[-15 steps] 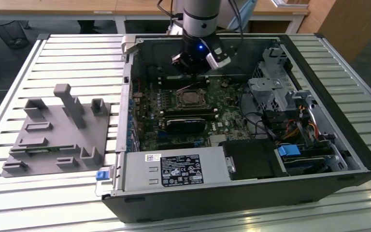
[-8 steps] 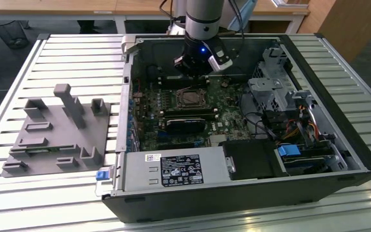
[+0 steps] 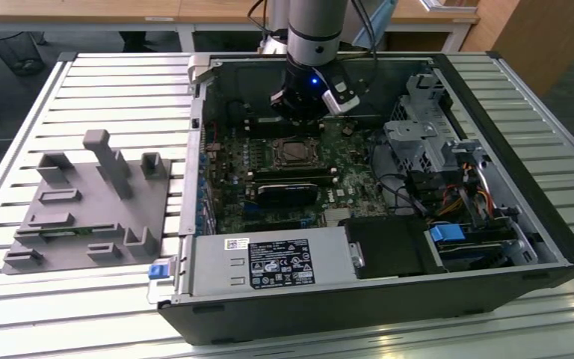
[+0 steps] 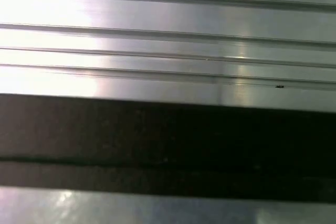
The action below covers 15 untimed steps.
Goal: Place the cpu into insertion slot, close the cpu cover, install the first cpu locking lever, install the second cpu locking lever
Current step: 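Install the first cpu locking lever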
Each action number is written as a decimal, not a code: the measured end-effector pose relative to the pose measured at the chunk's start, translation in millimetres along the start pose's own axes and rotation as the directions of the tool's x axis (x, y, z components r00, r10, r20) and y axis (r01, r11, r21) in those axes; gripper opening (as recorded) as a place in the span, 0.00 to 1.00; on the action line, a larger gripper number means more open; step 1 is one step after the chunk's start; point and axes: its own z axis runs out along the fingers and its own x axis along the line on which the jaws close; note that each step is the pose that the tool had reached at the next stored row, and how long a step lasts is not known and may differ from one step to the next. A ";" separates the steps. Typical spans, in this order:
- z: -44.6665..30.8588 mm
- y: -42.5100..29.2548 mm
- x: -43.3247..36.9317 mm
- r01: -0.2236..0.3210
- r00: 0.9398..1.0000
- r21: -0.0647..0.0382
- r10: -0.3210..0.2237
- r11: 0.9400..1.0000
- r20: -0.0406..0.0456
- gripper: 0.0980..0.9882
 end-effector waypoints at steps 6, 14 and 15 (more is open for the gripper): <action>2.0 -0.2 -0.4 0.000 1.000 0.002 0.000 1.000 0.000 0.01; 3.1 -0.2 -1.4 0.000 1.000 0.009 0.000 1.000 0.000 0.01; 3.3 -0.1 -1.4 0.000 1.000 0.013 0.000 1.000 0.000 0.01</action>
